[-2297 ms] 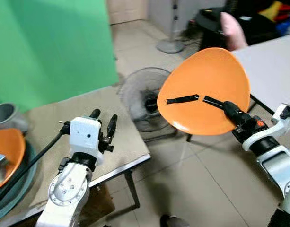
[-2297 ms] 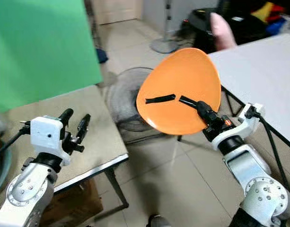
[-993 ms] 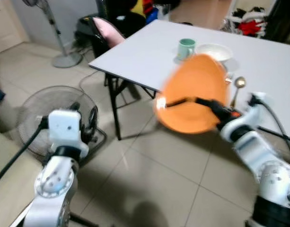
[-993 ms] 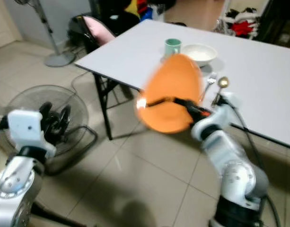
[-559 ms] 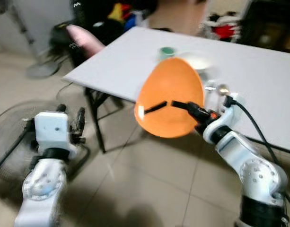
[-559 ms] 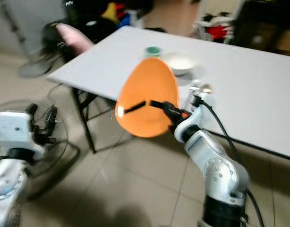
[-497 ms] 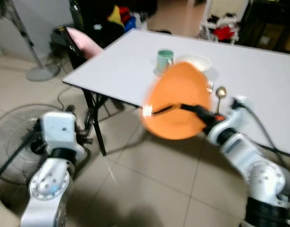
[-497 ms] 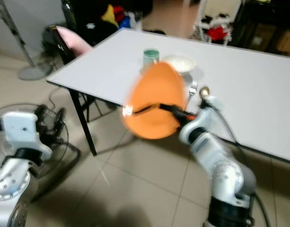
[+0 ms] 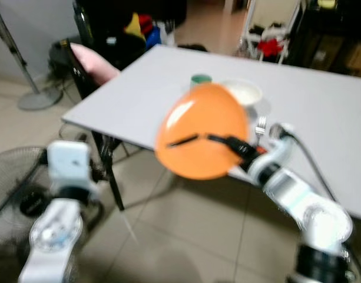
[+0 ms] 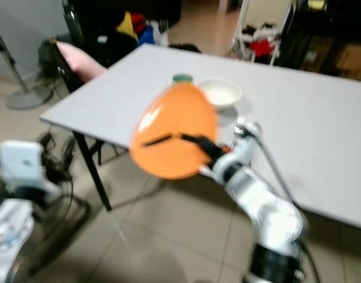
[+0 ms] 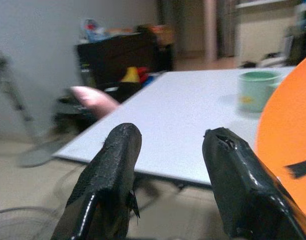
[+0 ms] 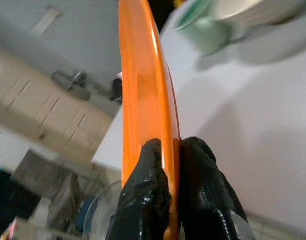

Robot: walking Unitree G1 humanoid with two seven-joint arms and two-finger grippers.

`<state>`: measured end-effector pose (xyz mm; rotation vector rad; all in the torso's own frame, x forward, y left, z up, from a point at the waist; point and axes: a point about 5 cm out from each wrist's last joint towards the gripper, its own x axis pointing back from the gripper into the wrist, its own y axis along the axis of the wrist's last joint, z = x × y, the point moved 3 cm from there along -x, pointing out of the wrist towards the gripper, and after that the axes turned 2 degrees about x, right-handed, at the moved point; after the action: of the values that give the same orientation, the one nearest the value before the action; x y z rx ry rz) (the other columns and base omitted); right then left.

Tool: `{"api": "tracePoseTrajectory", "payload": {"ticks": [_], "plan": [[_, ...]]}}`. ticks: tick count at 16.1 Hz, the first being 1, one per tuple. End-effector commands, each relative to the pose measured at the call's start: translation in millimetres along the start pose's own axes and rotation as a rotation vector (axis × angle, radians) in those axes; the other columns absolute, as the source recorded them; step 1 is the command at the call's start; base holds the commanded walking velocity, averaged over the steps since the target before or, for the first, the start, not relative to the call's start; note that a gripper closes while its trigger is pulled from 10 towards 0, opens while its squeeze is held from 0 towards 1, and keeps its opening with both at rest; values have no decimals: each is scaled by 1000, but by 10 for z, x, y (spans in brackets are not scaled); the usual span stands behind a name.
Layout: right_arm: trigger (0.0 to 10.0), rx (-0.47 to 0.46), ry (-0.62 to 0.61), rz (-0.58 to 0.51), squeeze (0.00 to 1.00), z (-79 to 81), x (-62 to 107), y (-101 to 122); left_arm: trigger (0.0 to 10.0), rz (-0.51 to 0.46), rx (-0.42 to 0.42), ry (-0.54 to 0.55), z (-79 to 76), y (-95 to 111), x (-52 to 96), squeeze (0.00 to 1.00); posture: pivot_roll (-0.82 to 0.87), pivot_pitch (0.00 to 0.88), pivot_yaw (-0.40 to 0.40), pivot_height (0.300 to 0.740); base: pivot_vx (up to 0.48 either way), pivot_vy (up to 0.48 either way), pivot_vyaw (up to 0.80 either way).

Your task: Setting the table

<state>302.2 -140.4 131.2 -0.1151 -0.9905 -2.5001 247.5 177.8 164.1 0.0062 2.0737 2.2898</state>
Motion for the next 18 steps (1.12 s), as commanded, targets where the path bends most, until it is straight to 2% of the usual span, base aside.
{"api": "tracePoseTrajectory", "payload": {"ticks": [1,4,6,7,8,9,11,12,14,18], "plan": [[10000,-40,106,29,0,231,-63,-28,10000,-4,-6,-38,-4,31,21,0,-68,0,19,740,0,0,0],[10000,-136,50,43,0,146,-132,-53,10000,32,-4,-288,-260,-9,102,0,-67,0,23,740,0,0,0],[10000,-148,36,41,0,129,-144,-51,10000,33,-2,-308,-280,-6,107,0,-67,0,23,740,0,0,0],[10000,-236,2,23,0,87,-224,-17,10000,37,0,-362,-333,4,103,0,-69,0,29,740,0,0,0],[10000,-236,2,23,0,87,-224,-17,10000,37,0,-362,-333,4,103,0,-69,0,29,740,0,0,0],[10000,-299,-26,16,0,57,-286,2,10000,38,0,-392,-364,12,98,0,-70,0,32,740,0,0,0],[10000,-329,-113,-11,0,-62,-369,69,10000,34,9,-452,-425,40,98,0,-67,0,34,740,0,0,0],[10000,-340,-125,-19,0,-88,-383,88,10000,33,11,-465,-437,45,102,0,-67,0,34,740,0,0,0],[10000,-432,-178,-34,0,-170,-466,144,10000,37,17,-482,-459,44,107,0,-67,0,34,740,0,0,0],[10000,-522,-249,-41,0,-267,-564,180,10000,38,17,-499,-482,53,109,0,-66,0,38,740,0,0,0]]}}
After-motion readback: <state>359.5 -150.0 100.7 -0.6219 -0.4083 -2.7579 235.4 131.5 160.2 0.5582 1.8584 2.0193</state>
